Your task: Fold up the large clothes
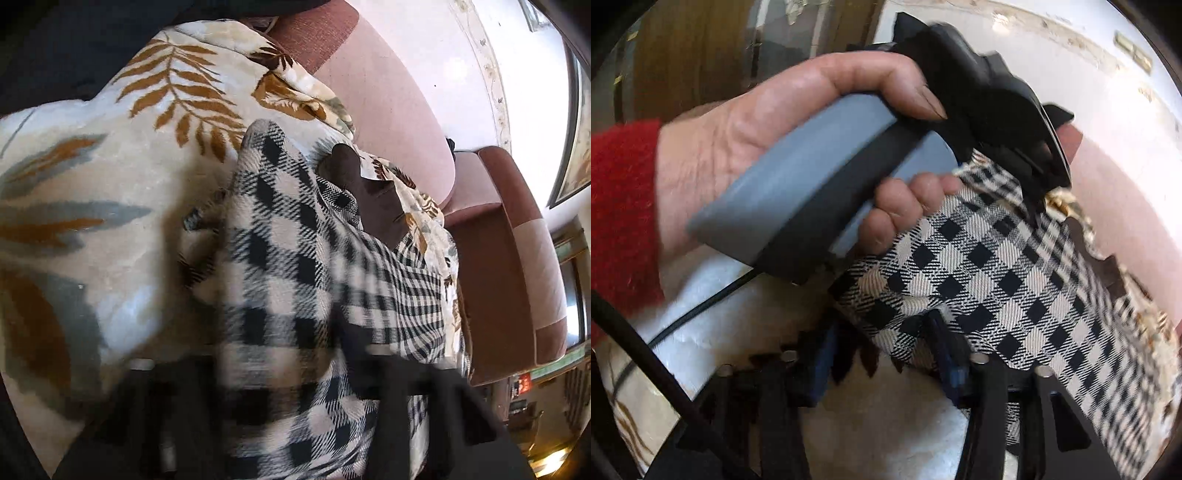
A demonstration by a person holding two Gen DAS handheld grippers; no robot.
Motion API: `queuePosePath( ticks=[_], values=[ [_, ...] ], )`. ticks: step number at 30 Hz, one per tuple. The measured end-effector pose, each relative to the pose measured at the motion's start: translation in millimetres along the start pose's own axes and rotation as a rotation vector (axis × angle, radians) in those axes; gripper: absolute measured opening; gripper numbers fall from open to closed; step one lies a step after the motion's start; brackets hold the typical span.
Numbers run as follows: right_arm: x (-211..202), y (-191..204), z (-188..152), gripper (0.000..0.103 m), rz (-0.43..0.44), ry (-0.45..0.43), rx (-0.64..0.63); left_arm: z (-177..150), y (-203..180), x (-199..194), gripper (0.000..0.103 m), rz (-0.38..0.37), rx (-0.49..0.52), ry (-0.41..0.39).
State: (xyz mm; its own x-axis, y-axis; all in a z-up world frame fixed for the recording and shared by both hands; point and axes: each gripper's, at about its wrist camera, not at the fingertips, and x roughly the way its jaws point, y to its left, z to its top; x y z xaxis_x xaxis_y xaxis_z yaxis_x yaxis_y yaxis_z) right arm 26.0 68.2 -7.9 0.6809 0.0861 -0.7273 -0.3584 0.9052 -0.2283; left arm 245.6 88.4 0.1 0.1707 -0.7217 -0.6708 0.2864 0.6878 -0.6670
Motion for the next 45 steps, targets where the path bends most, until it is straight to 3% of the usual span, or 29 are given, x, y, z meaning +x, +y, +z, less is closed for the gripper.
queuePosePath(
  ticks=[1, 7, 13, 19, 23, 26, 29, 30, 31, 32, 34, 38, 42, 45],
  values=[
    [-2, -5, 0, 0.008, -0.024, -0.005, 0.025, -1, 2, -5, 0.021, 0.001, -0.007, -0.008],
    [-50, -36, -3, 0.006, -0.044, -0.117, 0.141, -12, -41, -29, 0.015, 0.098, 0.015, -0.088],
    [-95, -95, -18, 0.006, -0.044, -0.180, 0.245, -7, -131, -26, 0.014, 0.191, 0.123, -0.110],
    [-139, -166, -55, 0.005, -0.069, -0.197, 0.381, -10, -247, 40, 0.013, 0.214, 0.281, -0.047],
    [-153, -212, -100, 0.005, -0.087, -0.139, 0.478, -34, -310, 114, 0.013, 0.232, 0.389, 0.050],
    [-152, -240, -134, 0.005, -0.081, -0.085, 0.593, -52, -333, 162, 0.014, 0.269, 0.447, 0.127],
    [-138, -274, -168, 0.007, -0.004, -0.003, 0.764, -64, -340, 184, 0.019, 0.289, 0.447, 0.167],
    [-138, -283, -176, 0.014, 0.021, 0.007, 0.807, -66, -340, 183, 0.020, 0.281, 0.446, 0.167],
    [-139, -290, -184, 0.030, 0.038, 0.008, 0.838, -68, -340, 179, 0.023, 0.260, 0.443, 0.161],
    [-143, -295, -190, 0.036, 0.048, -0.003, 0.857, -67, -340, 171, 0.030, 0.225, 0.432, 0.153],
    [-152, -301, -199, 0.039, 0.039, -0.020, 0.869, -65, -342, 149, 0.039, 0.167, 0.404, 0.112],
    [-174, -323, -209, 0.039, -0.015, -0.082, 0.900, -65, -343, 107, 0.056, 0.132, 0.376, 0.024],
    [-182, -350, -193, 0.047, -0.052, -0.165, 0.923, -84, -325, 69, 0.059, 0.213, 0.406, -0.050],
    [-156, -368, -170, 0.052, 0.058, -0.155, 0.921, -104, -297, 51, 0.059, 0.294, 0.395, -0.084]
  ],
)
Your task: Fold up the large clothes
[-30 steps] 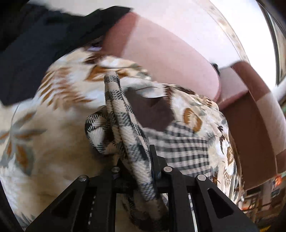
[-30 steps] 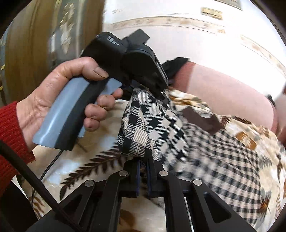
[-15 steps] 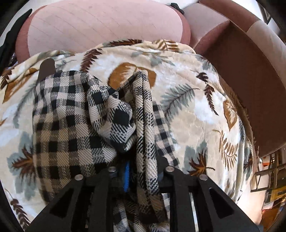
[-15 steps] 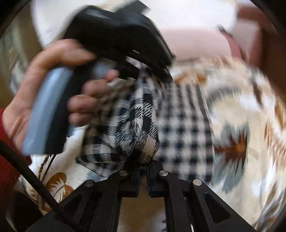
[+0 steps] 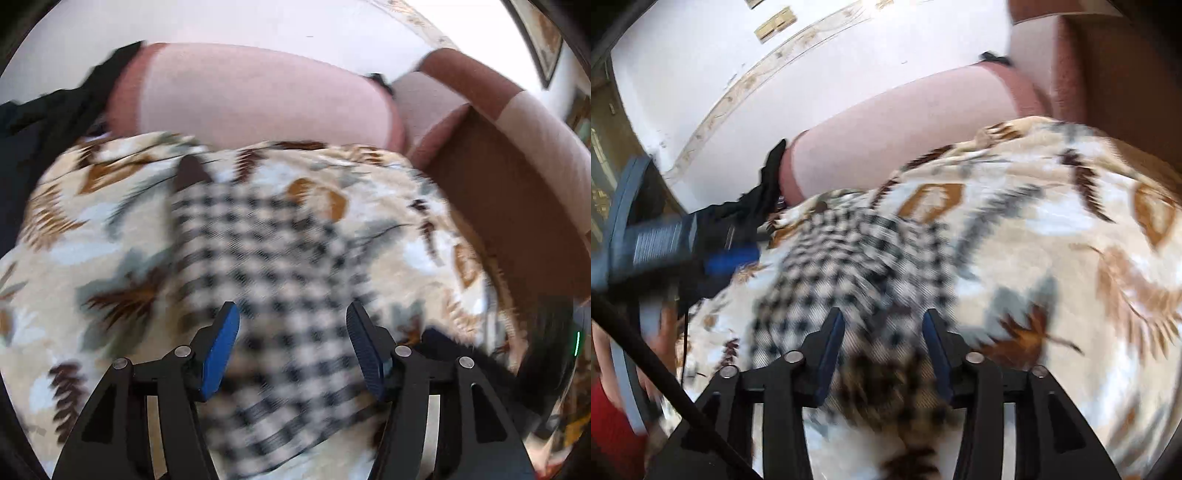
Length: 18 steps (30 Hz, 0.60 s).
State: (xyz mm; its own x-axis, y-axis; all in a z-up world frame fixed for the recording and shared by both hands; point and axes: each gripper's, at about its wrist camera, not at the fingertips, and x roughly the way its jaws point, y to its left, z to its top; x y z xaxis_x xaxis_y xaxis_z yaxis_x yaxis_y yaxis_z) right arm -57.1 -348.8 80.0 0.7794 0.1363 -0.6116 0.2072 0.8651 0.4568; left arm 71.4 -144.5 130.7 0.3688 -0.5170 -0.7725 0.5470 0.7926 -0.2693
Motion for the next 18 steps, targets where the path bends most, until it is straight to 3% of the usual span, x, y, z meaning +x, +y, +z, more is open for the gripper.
queuePosePath(
  ticks=[3, 6, 7, 8, 9, 11, 15, 17, 18],
  values=[
    [51, -4, 16, 0.052, 0.073, 0.109, 0.044, -26, 28, -2, 0.059, 0.026, -0.068, 0.002],
    [100, -3, 16, 0.053, 0.063, 0.205, 0.058, -46, 47, 4, 0.059, 0.057, -0.115, 0.007],
    [107, -3, 14, 0.048, 0.059, 0.217, 0.057, -50, 50, 9, 0.059, 0.072, -0.117, 0.016],
    [111, -4, 13, 0.035, 0.068, 0.223, 0.061, -54, 52, 14, 0.059, 0.087, -0.115, 0.026],
    [110, -4, 15, 0.011, 0.110, 0.229, 0.089, -57, 52, 20, 0.059, 0.097, -0.111, 0.034],
    [91, -2, 25, 0.011, 0.105, 0.168, 0.076, -62, 51, 28, 0.059, 0.092, -0.104, 0.047],
    [55, -9, 41, 0.010, 0.013, 0.084, 0.046, -76, 33, 43, 0.059, 0.021, -0.094, 0.092],
    [60, -19, 38, 0.010, -0.099, 0.104, 0.035, -91, 24, 65, 0.059, 0.009, -0.113, 0.176],
    [72, -30, 31, 0.012, -0.164, 0.158, 0.051, -97, 23, 72, 0.060, 0.031, -0.114, 0.192]
  ],
)
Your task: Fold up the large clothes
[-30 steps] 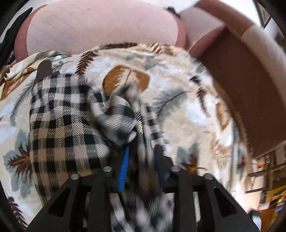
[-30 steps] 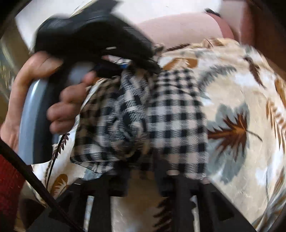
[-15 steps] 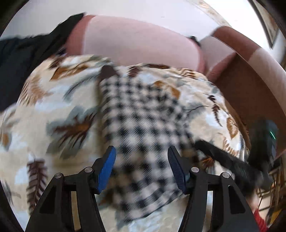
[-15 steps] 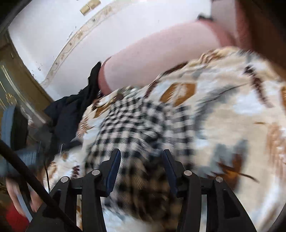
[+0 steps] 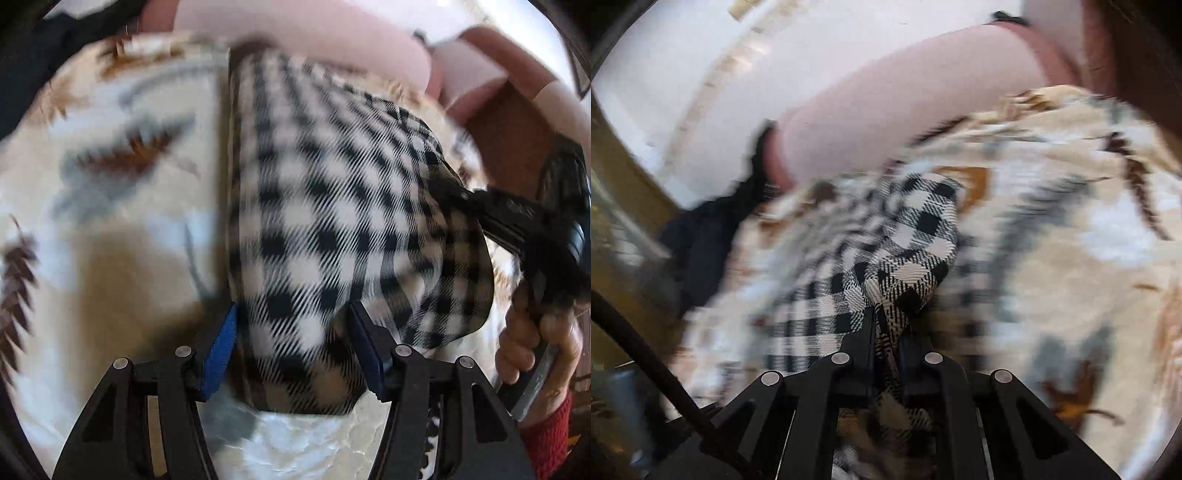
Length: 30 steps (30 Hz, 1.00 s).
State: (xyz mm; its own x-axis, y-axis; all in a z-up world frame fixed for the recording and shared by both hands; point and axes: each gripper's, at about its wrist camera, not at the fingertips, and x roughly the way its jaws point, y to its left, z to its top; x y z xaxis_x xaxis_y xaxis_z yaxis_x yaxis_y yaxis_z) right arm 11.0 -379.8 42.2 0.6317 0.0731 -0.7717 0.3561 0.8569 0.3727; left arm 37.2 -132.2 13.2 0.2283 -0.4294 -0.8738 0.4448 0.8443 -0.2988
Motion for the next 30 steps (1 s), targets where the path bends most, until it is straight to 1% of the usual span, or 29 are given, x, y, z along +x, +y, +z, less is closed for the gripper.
queuePosePath(
  ticks=[1, 2, 3, 4, 5, 7, 8, 10, 11, 13, 14, 16, 18, 19, 20, 21, 22, 23, 24, 25, 26, 27, 28, 30],
  values=[
    [10, -7, -4, 0.018, -0.015, 0.049, 0.018, -5, -1, 7, 0.060, 0.021, 0.003, 0.000],
    [17, -17, -8, 0.022, -0.002, 0.083, 0.056, -7, -2, 7, 0.060, 0.023, 0.009, -0.014],
    [12, -25, -9, 0.029, 0.027, 0.073, 0.098, -7, -1, 4, 0.060, 0.017, 0.010, -0.020],
    [5, -31, -8, 0.038, 0.049, 0.060, 0.126, -7, 0, -2, 0.059, 0.000, 0.009, -0.021],
    [-3, -36, -6, 0.041, 0.064, 0.041, 0.142, -7, 3, -11, 0.059, -0.020, 0.005, -0.030],
    [-24, -44, -3, 0.058, 0.058, -0.015, 0.130, -8, 8, -30, 0.059, -0.043, 0.008, -0.066],
    [-31, -48, -3, 0.061, 0.045, -0.035, 0.127, -9, 10, -40, 0.059, -0.052, 0.011, -0.088],
    [-32, -61, -6, 0.063, 0.075, -0.025, 0.151, -4, 19, -56, 0.060, -0.072, -0.004, -0.136],
    [-27, -64, -8, 0.063, 0.097, -0.008, 0.170, 3, 22, -58, 0.066, -0.083, -0.013, -0.139],
    [-16, -70, -13, 0.063, 0.158, 0.034, 0.204, 17, 28, -52, 0.069, -0.100, -0.033, -0.136],
    [-11, -69, -15, 0.063, 0.188, 0.060, 0.210, 22, 31, -47, 0.069, -0.104, -0.041, -0.132],
    [-7, -66, -16, 0.063, 0.212, 0.080, 0.215, 33, 32, -28, 0.069, -0.125, -0.054, -0.088],
    [-12, -60, -18, 0.063, 0.221, 0.059, 0.202, 37, 27, -14, 0.069, -0.159, -0.060, -0.054],
    [-17, -54, -20, 0.063, 0.250, 0.051, 0.186, 35, 23, -10, 0.069, -0.167, -0.048, -0.042],
    [-20, -47, -23, 0.063, 0.283, 0.055, 0.168, 30, 19, -6, 0.070, -0.144, -0.027, -0.041],
    [-21, -41, -27, 0.060, 0.296, 0.064, 0.157, 25, 14, -2, 0.070, -0.113, 0.000, -0.032],
    [-17, -32, -34, 0.046, 0.307, 0.104, 0.137, 19, 9, 3, 0.069, -0.081, 0.032, -0.011],
    [-15, -28, -38, 0.036, 0.296, 0.132, 0.121, 13, 5, 9, 0.060, -0.053, 0.064, 0.016],
    [-8, -21, -46, 0.022, 0.256, 0.189, 0.078, 8, 7, 8, 0.059, -0.047, 0.070, 0.015],
    [-4, -20, -54, 0.014, 0.238, 0.236, 0.054, 3, 10, 6, 0.056, -0.052, 0.067, 0.011],
    [-1, -22, -60, 0.013, 0.230, 0.262, 0.052, -4, 15, 3, 0.053, -0.069, 0.054, 0.019],
    [2, -29, -70, 0.011, 0.242, 0.300, 0.068, -8, 19, 1, 0.052, -0.080, 0.048, 0.022],
    [2, -36, -76, 0.006, 0.265, 0.309, 0.089, -13, 21, -3, 0.051, -0.086, 0.053, 0.023],
    [-3, -48, -84, 0.005, 0.315, 0.328, 0.134, -18, 24, -8, 0.051, -0.087, 0.071, 0.018]
  ],
)
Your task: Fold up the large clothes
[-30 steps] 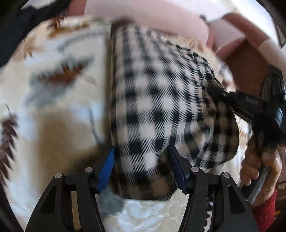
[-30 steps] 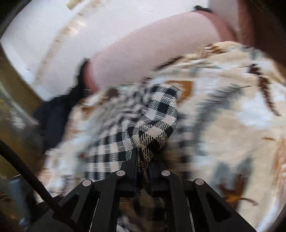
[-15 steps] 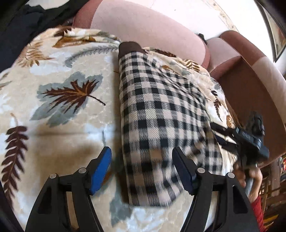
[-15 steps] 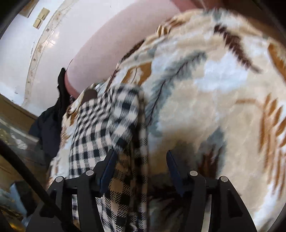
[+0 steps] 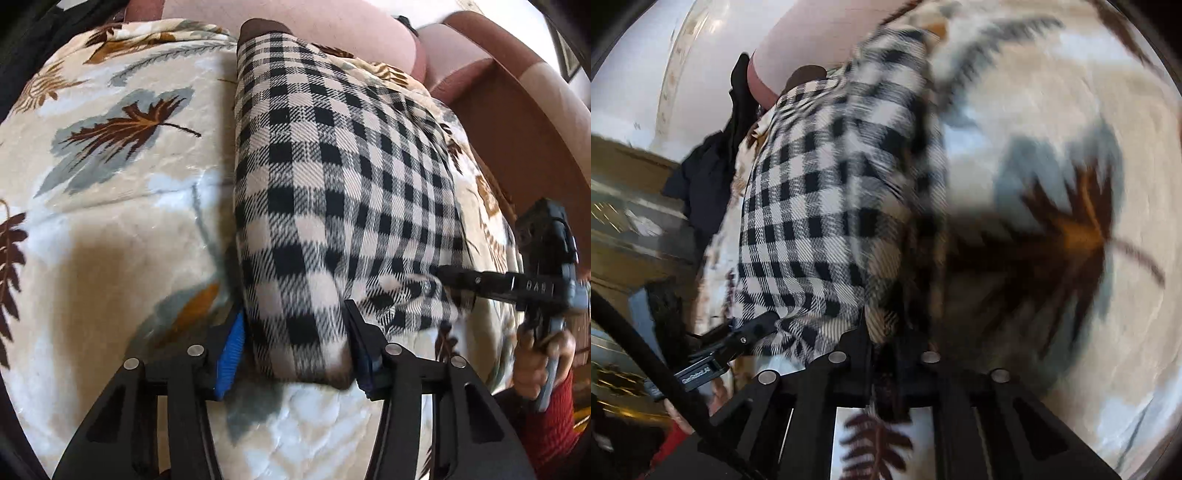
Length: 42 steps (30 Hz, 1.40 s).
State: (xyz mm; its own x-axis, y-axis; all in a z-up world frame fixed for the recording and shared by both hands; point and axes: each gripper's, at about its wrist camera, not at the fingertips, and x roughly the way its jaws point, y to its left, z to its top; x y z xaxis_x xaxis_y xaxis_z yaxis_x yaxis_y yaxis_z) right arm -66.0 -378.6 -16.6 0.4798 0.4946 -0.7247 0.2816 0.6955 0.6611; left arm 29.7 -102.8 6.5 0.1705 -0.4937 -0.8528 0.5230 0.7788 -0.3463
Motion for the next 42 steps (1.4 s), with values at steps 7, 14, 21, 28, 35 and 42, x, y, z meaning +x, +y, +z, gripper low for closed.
queuePosePath(
  ticks=[7, 14, 21, 28, 35, 42],
  values=[
    [-67, 16, 1, 0.073, -0.099, -0.280, -0.164, 24, 1, -42, 0.049, -0.002, 0.032, -0.132],
    [-23, 6, 69, 0.082, -0.096, -0.294, -0.067, 108, 16, -1, 0.073, -0.074, -0.081, -0.129],
    [39, 7, 114, 0.055, 0.009, -0.214, -0.055, 132, 26, 41, 0.077, -0.154, -0.202, -0.061],
    [16, 53, 122, 0.035, 0.148, -0.282, -0.104, 140, 23, -18, 0.040, -0.110, -0.129, -0.130],
    [23, 49, 123, 0.054, -0.132, -0.298, -0.096, 128, 30, -11, 0.047, 0.074, -0.117, -0.098],
    [-20, 74, 98, 0.033, 0.069, -0.383, -0.148, 80, 11, -40, 0.047, -0.016, -0.069, -0.173]
  ],
)
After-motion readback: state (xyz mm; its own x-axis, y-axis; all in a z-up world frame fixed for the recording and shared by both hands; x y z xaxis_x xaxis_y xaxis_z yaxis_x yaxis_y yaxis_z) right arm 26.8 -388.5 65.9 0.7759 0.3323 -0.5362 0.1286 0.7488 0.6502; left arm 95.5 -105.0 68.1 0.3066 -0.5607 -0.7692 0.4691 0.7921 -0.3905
